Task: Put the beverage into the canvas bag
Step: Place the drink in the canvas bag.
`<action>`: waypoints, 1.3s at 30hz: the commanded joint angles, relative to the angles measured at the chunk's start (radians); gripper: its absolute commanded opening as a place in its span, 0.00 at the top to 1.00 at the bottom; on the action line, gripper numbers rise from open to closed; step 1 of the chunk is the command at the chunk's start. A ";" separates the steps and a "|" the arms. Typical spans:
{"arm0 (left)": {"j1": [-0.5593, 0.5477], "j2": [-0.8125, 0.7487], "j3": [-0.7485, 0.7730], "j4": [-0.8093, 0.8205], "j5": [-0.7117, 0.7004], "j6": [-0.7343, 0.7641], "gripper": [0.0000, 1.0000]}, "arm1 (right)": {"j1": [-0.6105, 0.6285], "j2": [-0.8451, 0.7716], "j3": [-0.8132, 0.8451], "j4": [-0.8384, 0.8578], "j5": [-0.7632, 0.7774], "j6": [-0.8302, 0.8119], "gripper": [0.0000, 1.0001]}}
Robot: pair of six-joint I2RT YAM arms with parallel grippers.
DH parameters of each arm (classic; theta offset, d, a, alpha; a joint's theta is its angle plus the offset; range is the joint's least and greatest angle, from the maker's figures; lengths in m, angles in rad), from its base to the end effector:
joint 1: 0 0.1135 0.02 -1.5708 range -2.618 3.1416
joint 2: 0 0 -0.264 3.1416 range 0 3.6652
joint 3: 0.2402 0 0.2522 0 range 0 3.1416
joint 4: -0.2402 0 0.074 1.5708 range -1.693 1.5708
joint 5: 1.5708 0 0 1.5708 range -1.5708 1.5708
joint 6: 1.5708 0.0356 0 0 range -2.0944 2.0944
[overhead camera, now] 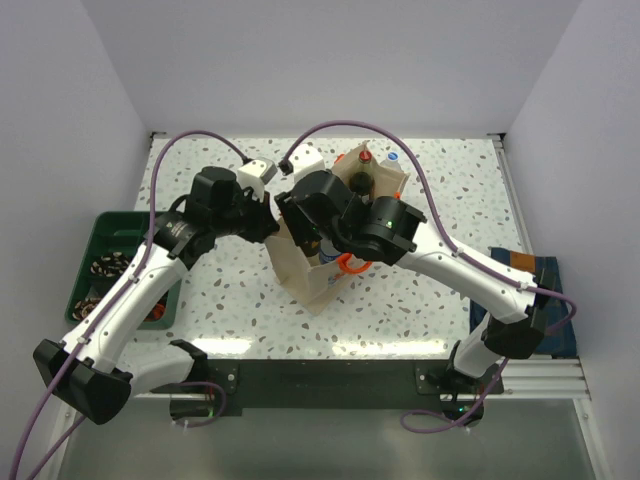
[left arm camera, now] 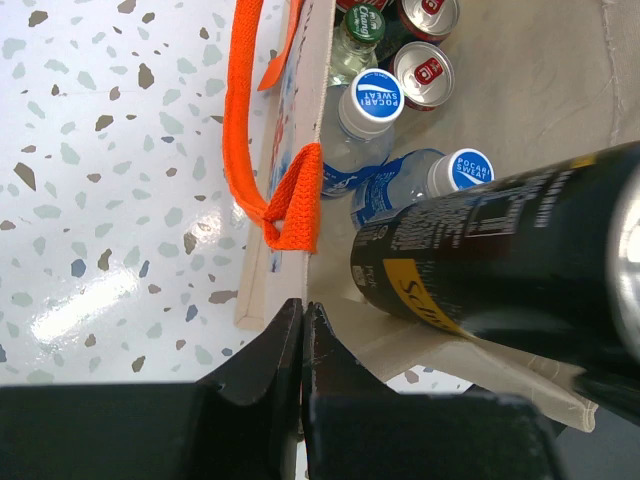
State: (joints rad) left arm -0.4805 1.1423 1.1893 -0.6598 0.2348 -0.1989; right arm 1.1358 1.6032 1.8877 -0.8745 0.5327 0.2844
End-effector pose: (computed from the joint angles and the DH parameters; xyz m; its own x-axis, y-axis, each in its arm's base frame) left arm 0.2099 -0.1188 0.3626 -0.6221 0.1076 -0.7755 0.5053 0.8117 -0.2928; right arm 0.1571 0.2951 0.4455 -0.3943 -0.2750 -0.8768 -0.5133 0.8573 -0.0381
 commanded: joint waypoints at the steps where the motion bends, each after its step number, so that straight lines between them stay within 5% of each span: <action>1: -0.004 -0.062 0.030 0.005 0.037 -0.002 1.00 | -0.013 -0.058 -0.065 0.186 -0.013 0.033 1.00; 11: -0.004 -0.073 0.020 0.008 0.078 0.003 1.00 | -0.064 -0.111 -0.259 0.407 0.006 0.059 1.00; 39: -0.004 -0.050 0.023 0.022 0.086 0.032 0.98 | -0.113 -0.045 -0.360 0.451 -0.143 0.065 1.00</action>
State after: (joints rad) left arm -0.4805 1.1198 1.1797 -0.6758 0.2832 -0.1860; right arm 1.0245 1.5784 1.5299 -0.5358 0.4023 0.3473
